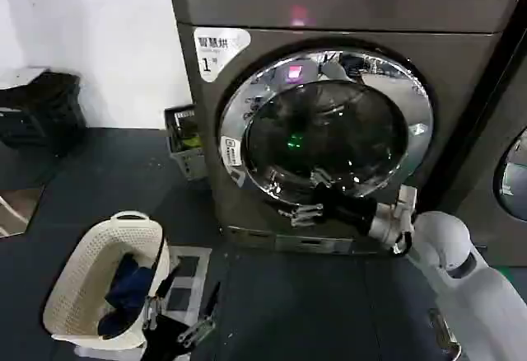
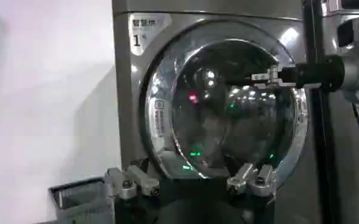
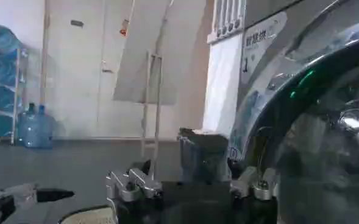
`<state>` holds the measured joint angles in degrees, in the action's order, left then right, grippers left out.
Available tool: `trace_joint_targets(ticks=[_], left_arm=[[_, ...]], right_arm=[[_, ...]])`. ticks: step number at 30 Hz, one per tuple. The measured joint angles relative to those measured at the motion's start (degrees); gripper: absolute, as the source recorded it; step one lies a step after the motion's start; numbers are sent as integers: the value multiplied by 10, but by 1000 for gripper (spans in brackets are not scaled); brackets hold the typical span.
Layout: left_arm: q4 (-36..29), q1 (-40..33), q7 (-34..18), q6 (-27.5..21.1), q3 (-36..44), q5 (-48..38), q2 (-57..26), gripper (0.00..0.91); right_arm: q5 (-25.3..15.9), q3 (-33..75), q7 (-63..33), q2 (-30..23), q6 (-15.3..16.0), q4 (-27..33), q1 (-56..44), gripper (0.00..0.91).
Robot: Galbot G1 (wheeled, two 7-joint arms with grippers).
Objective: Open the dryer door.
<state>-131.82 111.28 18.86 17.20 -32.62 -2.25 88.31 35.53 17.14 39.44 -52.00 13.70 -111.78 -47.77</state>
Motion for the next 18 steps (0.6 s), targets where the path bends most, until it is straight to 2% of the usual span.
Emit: trace_joint_targets(ticks=[7, 13, 18], left_arm=[[-20, 5, -9, -13, 4, 15, 5, 907], [-36, 12, -11, -39, 4, 18, 9, 907], [-42, 12, -24, -55, 4, 27, 17, 907]], right_arm=[[-53, -32, 8, -30, -37, 75, 30, 907], [-61, -68, 7, -61, -50, 150, 79, 907], [-65, -95, 5, -83, -52, 190, 123, 907]])
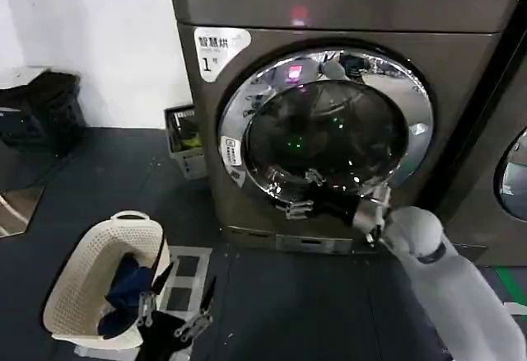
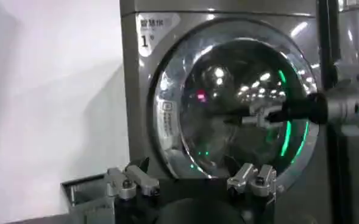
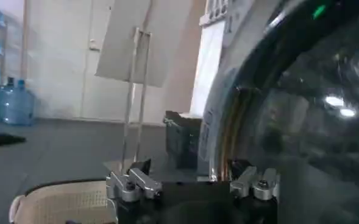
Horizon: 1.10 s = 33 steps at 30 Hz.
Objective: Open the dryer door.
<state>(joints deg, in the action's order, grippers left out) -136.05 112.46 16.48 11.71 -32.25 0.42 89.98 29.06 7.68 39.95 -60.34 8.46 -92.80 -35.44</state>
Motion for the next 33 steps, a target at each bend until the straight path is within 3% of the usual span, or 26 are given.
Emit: trace_joint_targets(ticks=[16, 33], left_arm=[[-18, 3, 0, -32, 2, 22, 15, 907], [-19, 4, -4, -35, 2, 19, 14, 907]], right_arm=[[-39, -64, -15, -65, -16, 85, 74, 907], [-39, -80, 0, -94, -14, 123, 99, 907]])
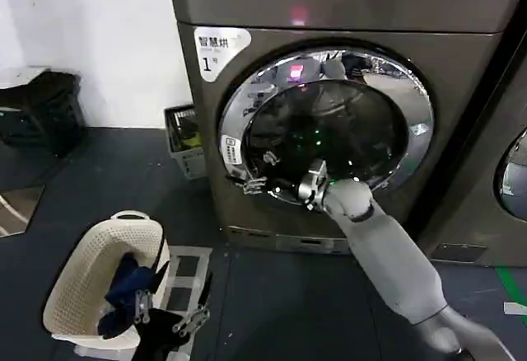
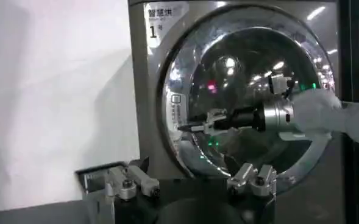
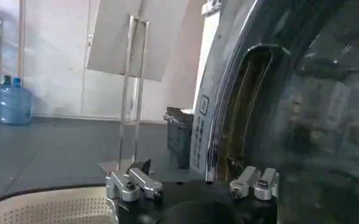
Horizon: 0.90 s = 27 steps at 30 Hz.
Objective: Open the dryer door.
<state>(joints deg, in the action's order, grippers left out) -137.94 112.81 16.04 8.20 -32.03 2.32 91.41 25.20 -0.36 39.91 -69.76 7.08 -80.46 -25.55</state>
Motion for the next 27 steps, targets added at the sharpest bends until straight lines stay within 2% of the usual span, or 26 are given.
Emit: trace_joint_targets(ticks=[7, 17, 21, 27], left_arm=[[-2, -6, -10, -23, -1, -9, -3, 907], [18, -34, -38, -8, -29, -31, -14, 907], [27, -49, -45, -10, -47, -65, -23, 907], [60, -88, -47, -9, -100, -167, -68, 907]], right_arm=[[25, 6, 43, 18, 0, -23, -10, 907], [28, 17, 124, 46, -3, -62, -38, 907], [32, 26, 173, 64, -10, -85, -55, 907], [39, 38, 225, 86, -27, -112, -81, 907]])
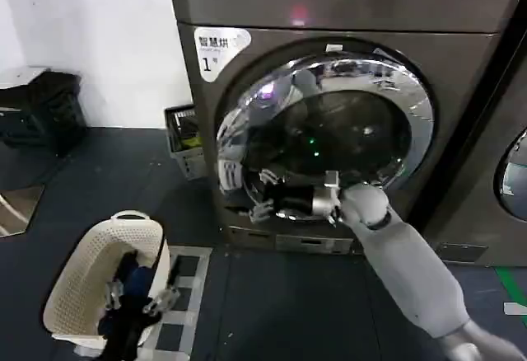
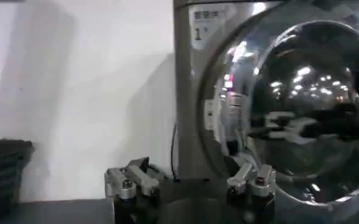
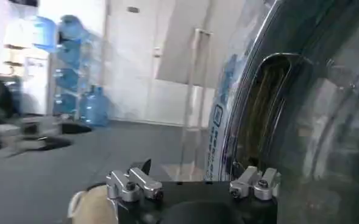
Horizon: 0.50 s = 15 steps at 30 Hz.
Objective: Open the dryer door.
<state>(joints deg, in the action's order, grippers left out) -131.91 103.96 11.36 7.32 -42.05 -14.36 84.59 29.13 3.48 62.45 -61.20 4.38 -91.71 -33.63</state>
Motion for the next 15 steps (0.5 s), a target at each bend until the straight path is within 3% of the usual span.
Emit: trace_joint_targets(ticks=[9, 15], left_arm=[[76, -91, 3, 3, -33, -156, -124, 907], [146, -151, 4, 43, -9, -246, -215, 907]], right_arm=[[20, 31, 59, 41, -20, -49, -60, 907], [28, 62, 92, 71, -36, -79, -101, 907]])
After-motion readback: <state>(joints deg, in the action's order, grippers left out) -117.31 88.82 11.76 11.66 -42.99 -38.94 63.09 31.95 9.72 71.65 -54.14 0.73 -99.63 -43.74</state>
